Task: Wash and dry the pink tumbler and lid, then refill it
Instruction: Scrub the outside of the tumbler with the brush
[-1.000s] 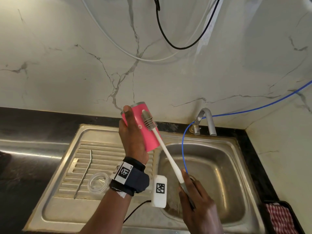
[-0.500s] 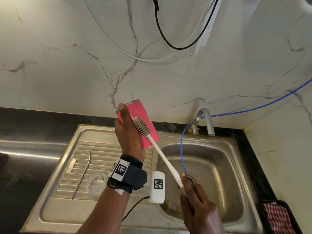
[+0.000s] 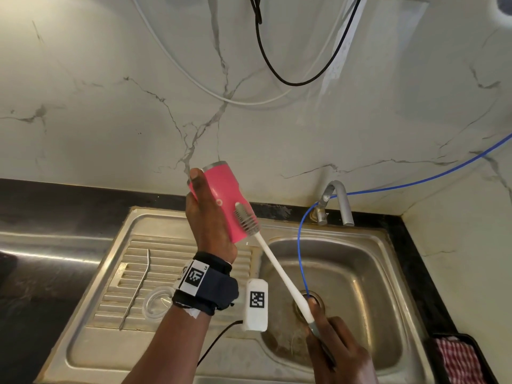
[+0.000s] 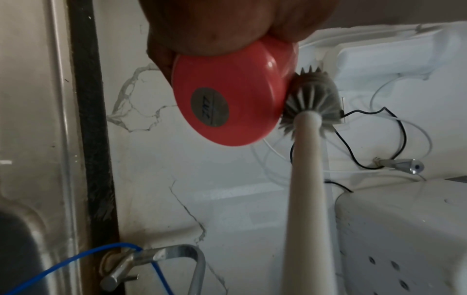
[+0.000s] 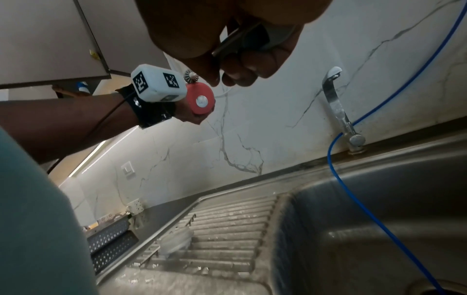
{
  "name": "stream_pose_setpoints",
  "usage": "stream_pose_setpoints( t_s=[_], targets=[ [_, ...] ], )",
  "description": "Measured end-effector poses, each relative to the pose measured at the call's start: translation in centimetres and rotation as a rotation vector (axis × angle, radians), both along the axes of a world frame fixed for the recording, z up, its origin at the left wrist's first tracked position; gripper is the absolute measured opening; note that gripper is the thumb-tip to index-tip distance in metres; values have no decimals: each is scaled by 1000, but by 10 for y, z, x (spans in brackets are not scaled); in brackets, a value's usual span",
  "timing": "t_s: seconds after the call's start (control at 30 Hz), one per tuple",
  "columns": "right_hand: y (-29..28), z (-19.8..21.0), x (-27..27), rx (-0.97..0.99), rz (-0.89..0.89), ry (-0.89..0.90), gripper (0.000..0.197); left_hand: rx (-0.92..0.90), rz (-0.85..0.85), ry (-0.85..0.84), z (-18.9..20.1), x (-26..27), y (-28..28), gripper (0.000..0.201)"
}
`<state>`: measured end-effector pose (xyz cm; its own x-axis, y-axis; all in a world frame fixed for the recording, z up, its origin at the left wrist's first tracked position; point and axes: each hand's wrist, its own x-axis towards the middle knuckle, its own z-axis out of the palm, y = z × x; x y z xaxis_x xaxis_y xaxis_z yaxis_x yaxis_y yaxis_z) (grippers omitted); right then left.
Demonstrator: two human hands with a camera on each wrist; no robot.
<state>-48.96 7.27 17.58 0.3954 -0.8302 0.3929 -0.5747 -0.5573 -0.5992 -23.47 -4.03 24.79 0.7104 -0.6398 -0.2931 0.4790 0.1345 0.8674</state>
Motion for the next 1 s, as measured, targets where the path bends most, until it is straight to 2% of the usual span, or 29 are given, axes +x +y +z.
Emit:
stream_pose_setpoints(
  t_s=[0.07, 0.27, 0.47, 0.57, 0.77, 0.83, 1.0],
  targets=[
    [0, 1, -2, 5, -1, -4, 65, -4, -4, -4, -1, 0, 1, 74],
    [-10, 5, 16, -5, -25, -55, 52, 4, -90, -45, -1, -22, 3, 73],
    [5, -2, 0, -55, 7, 42, 48, -51, -8, -3, 2, -2, 4, 80],
    [-1, 4, 10, -44, -36, 38, 53, -25, -41, -29, 0, -15, 5, 72],
    [-27, 10, 30, -59, -83, -14, 61, 76, -149, -37, -6, -45, 8, 78],
    [-22, 10, 25, -46, -63, -17, 57, 71, -118, -52, -4, -37, 6, 72],
    [5, -3, -1, -37, 4, 50, 46, 18, 7, -28, 1, 0, 2, 78]
  ],
)
